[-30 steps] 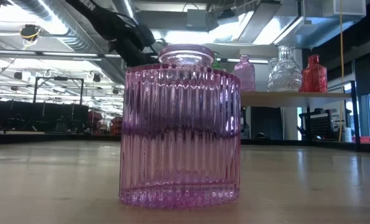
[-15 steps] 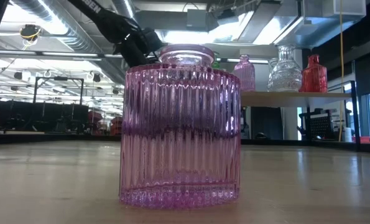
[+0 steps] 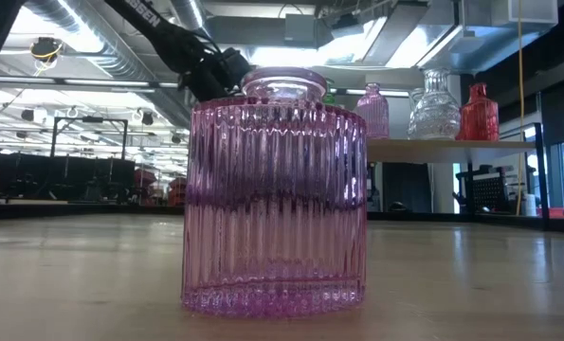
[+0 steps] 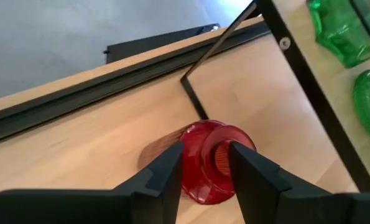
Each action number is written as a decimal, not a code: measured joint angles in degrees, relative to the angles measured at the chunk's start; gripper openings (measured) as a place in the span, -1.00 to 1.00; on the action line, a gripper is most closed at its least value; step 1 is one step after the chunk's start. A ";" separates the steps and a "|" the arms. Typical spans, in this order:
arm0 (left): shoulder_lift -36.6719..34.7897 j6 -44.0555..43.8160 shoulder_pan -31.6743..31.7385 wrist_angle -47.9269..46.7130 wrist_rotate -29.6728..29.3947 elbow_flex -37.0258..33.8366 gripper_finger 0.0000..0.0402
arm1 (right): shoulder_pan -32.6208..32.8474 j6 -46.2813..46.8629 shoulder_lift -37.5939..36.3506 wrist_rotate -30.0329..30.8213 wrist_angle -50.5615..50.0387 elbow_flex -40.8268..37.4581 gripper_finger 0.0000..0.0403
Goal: Sort vases onto shelf
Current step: Put the red vase on the shelf aligned with the other red vases
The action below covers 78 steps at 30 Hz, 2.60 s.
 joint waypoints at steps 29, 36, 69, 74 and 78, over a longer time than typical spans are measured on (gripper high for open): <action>-3.75 0.63 -2.19 -9.66 -3.40 -0.15 -0.91 | 0.00 -10.34 0.00 3.28 0.49 -0.02 0.23; -12.16 2.00 -4.96 -19.10 -4.06 -0.32 -0.96 | 0.00 -10.89 0.00 7.73 1.53 -0.02 0.23; -24.52 -26.58 -26.93 -1.57 9.04 -0.12 -0.99 | -13.65 -58.44 11.43 -7.02 48.31 -7.34 0.68; -24.52 -28.49 -27.55 1.40 9.75 -0.12 -0.99 | -17.17 -67.59 14.48 -13.13 57.81 -7.35 0.66; -24.52 -30.00 -27.56 2.68 12.56 -0.07 -0.99 | -19.65 -68.75 15.48 -15.56 61.24 -7.34 0.59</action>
